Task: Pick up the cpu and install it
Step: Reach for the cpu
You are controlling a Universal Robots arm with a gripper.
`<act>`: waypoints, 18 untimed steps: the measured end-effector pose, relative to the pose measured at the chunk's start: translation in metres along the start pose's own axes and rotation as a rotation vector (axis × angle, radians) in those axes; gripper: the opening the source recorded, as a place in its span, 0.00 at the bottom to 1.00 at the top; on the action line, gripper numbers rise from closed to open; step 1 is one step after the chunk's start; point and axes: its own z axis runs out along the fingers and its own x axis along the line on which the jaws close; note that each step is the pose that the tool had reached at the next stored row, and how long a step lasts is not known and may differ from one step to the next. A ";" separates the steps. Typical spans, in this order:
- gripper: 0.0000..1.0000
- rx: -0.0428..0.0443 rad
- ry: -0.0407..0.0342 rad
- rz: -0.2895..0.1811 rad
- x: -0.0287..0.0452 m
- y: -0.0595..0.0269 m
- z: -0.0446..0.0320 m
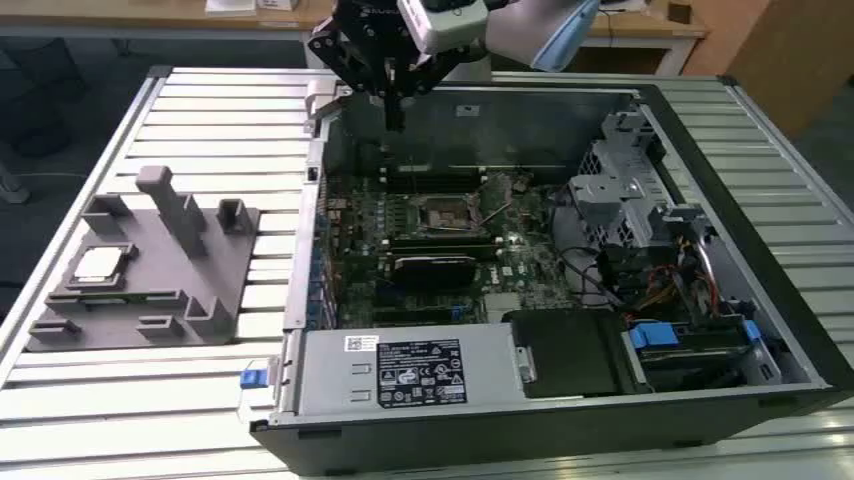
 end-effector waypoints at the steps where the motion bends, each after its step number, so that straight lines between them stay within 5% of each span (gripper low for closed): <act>1: 0.11 0.0000 0.0000 0.000 0.0000 0.0000 0.0000; 18: 0.11 0.0000 -0.0002 0.000 0.0109 -0.0008 -0.0003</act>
